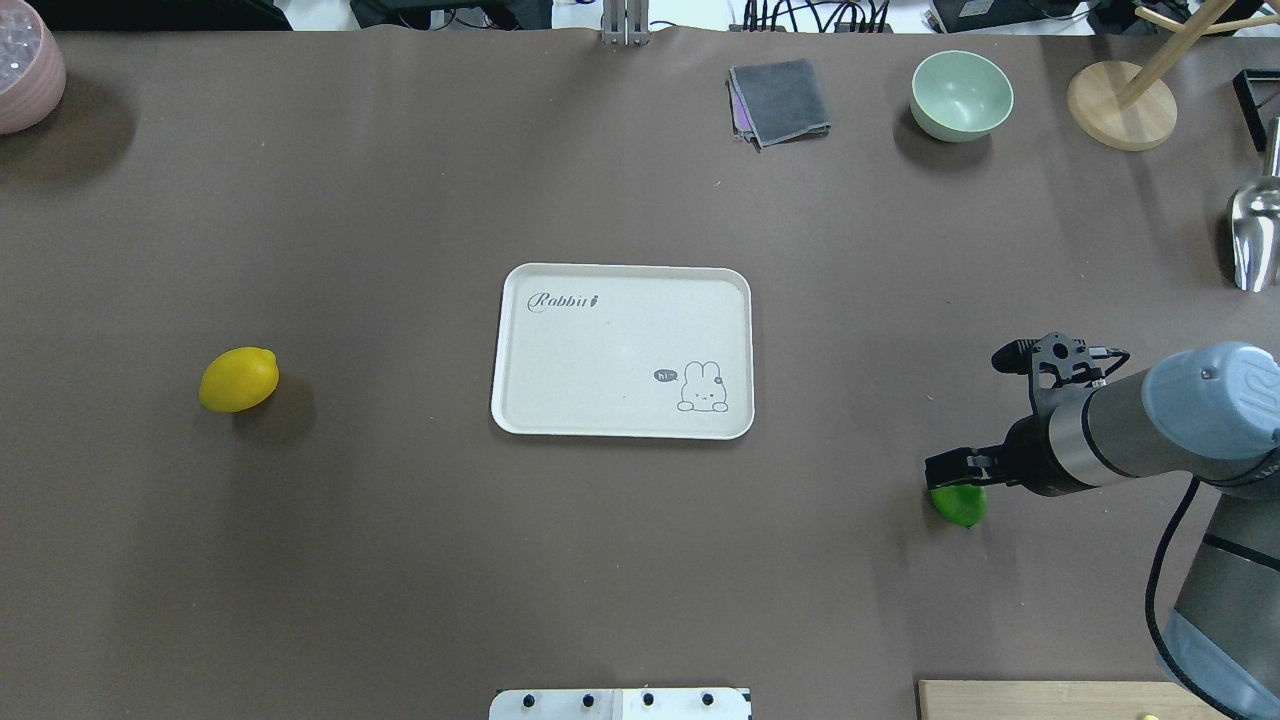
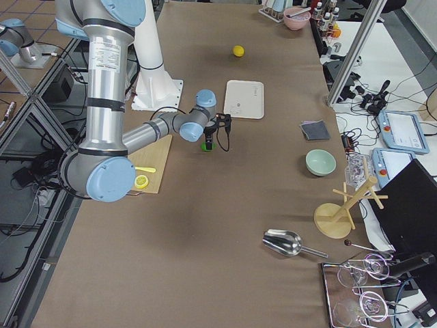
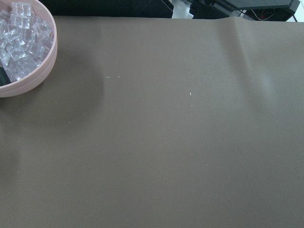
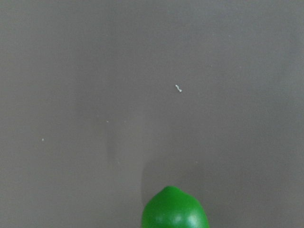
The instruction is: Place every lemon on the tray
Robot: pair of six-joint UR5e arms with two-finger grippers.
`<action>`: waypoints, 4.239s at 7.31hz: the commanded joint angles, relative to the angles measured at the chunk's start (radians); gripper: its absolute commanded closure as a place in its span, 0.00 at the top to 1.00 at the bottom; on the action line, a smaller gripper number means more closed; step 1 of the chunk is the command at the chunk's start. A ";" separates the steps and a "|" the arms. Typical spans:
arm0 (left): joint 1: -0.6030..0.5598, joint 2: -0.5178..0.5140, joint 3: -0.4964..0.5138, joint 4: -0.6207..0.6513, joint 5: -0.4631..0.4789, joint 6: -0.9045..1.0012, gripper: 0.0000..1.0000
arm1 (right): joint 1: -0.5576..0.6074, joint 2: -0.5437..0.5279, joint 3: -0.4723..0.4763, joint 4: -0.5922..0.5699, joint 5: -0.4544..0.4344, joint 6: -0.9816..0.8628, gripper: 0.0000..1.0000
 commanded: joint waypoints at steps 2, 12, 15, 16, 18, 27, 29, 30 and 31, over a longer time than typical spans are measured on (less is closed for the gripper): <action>0.000 0.000 -0.003 -0.002 -0.002 0.000 0.98 | -0.052 0.004 -0.029 -0.002 -0.027 0.001 0.97; 0.272 0.003 0.028 -0.176 0.069 -0.094 0.98 | 0.147 0.163 -0.037 -0.030 0.083 -0.018 0.00; 0.358 0.018 0.030 -0.241 0.122 0.067 0.97 | 0.168 0.238 -0.029 -0.096 0.084 -0.018 0.00; 0.418 0.018 0.031 -0.293 0.160 0.072 0.97 | 0.171 0.261 -0.032 -0.099 0.081 -0.018 0.00; 0.530 0.018 0.034 -0.341 0.251 0.128 0.97 | 0.171 0.288 -0.040 -0.100 0.072 -0.015 0.00; 0.586 -0.005 0.166 -0.425 0.263 0.230 0.97 | 0.167 0.456 -0.159 -0.100 0.058 0.001 0.00; 0.609 -0.005 0.175 -0.445 0.250 0.195 0.38 | 0.170 0.479 -0.170 -0.116 0.057 0.001 0.00; 0.609 -0.008 0.165 -0.456 0.242 0.138 0.00 | 0.171 0.485 -0.170 -0.119 0.057 0.001 0.00; 0.609 -0.020 0.149 -0.457 0.160 0.129 0.00 | 0.171 0.496 -0.170 -0.128 0.057 0.001 0.00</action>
